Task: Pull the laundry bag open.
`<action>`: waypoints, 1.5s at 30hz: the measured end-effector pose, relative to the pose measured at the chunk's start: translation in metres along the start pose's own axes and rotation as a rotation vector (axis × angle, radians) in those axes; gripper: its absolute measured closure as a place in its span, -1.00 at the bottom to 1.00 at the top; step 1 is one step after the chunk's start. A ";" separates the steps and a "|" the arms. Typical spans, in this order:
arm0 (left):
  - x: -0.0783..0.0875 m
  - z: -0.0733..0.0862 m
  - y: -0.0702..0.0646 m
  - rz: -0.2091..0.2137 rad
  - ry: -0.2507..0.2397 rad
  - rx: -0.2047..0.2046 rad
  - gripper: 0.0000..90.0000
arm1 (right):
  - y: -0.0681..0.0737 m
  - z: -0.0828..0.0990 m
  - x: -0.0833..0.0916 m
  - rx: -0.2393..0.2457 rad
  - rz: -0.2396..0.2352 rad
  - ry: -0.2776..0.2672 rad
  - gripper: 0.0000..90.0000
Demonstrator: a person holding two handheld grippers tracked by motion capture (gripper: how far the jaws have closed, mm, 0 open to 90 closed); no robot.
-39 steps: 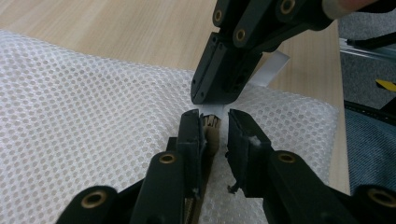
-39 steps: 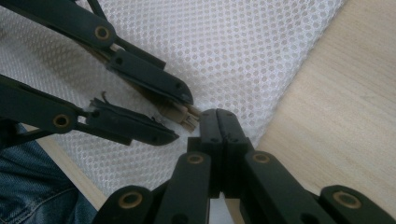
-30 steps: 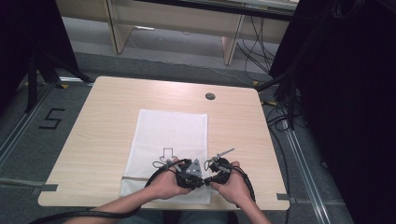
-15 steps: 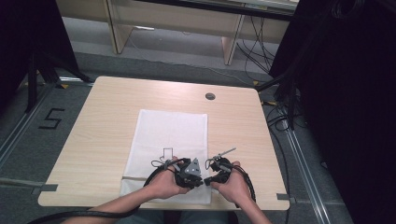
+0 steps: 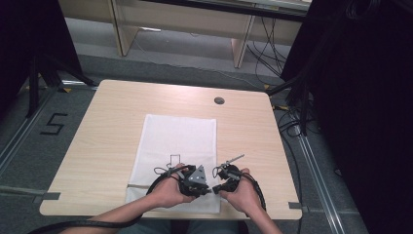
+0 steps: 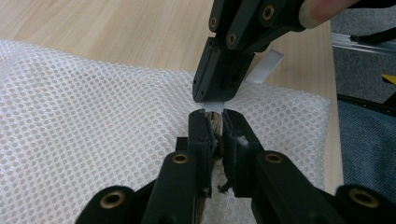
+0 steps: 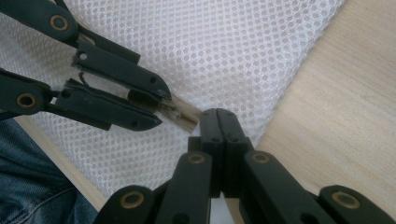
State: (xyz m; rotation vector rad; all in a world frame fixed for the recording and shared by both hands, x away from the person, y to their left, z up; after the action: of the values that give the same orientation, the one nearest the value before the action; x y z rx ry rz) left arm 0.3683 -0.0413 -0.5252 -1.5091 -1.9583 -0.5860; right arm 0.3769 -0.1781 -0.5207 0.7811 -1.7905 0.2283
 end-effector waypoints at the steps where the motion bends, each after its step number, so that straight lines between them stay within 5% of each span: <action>1: 0.000 0.000 -0.001 -0.002 -0.002 0.007 0.82 | 0.000 0.000 0.000 0.000 0.003 0.001 1.00; 26: 0.007 0.001 0.001 -0.002 0.007 -0.023 0.82 | 0.001 0.000 0.000 -0.002 0.010 -0.001 1.00; 45: 0.015 0.003 0.000 0.000 0.005 0.008 0.82 | 0.001 0.000 0.000 -0.001 0.013 0.000 1.00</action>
State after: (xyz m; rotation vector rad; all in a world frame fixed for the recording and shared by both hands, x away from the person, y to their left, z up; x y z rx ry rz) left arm 0.3653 -0.0290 -0.5173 -1.5012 -1.9544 -0.5814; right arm 0.3764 -0.1775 -0.5207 0.7692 -1.7961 0.2355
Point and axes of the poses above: each handheld gripper's, and its own axes: x roughly backward along the jaws, z roughly out of its underside, y roughly to its left, the point moved 4 cm from there along -x, roughly forward along the jaws
